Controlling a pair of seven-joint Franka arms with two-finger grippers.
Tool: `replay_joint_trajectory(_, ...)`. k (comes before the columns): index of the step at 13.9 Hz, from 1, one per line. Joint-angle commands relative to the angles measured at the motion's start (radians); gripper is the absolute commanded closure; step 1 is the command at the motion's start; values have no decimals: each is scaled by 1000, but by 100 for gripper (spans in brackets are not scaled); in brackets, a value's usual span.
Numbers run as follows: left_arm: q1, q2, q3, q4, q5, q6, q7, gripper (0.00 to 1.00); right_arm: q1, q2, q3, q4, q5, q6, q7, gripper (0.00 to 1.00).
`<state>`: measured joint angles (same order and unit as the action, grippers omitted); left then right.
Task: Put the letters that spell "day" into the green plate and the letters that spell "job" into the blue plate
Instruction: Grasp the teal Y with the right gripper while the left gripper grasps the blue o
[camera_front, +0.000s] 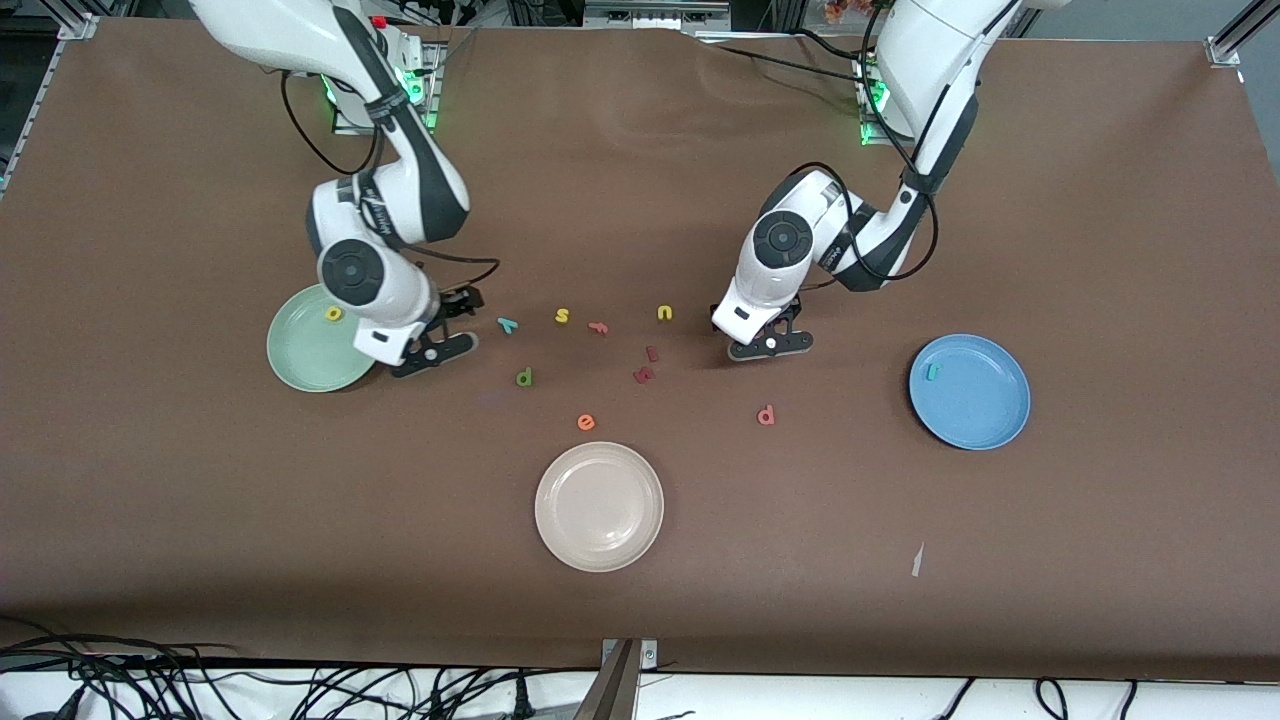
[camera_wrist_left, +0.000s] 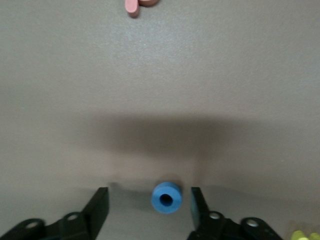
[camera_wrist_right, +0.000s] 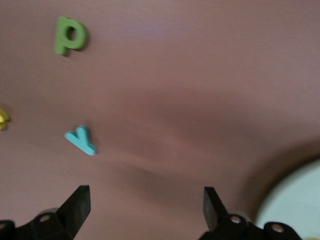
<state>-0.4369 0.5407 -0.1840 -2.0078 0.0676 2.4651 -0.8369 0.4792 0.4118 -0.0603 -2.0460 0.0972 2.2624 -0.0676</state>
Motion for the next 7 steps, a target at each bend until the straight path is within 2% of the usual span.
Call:
replay_joint_trajectory(1,-34,42,3,58,-35,0,-47,38,-5,68,46,26,7,92,28,0)
replay_joint_trajectory(3,-33,42,3,58,-35,0,-48,47,-5,97,88,27,10,150,28,0)
replay_joint_trajectory(4,-33,45,3,60,-34,0,-47,48,-4,102,88,27,9,154,28,2)
replay_joint_trajectory(6,-33,50,3,60,-29,0,-47,54,-2,114,99,27,7,158,26,16)
replay_joint_trajectory(7,-33,51,3,60,-29,0,-47,56,15,122,105,26,7,158,26,28)
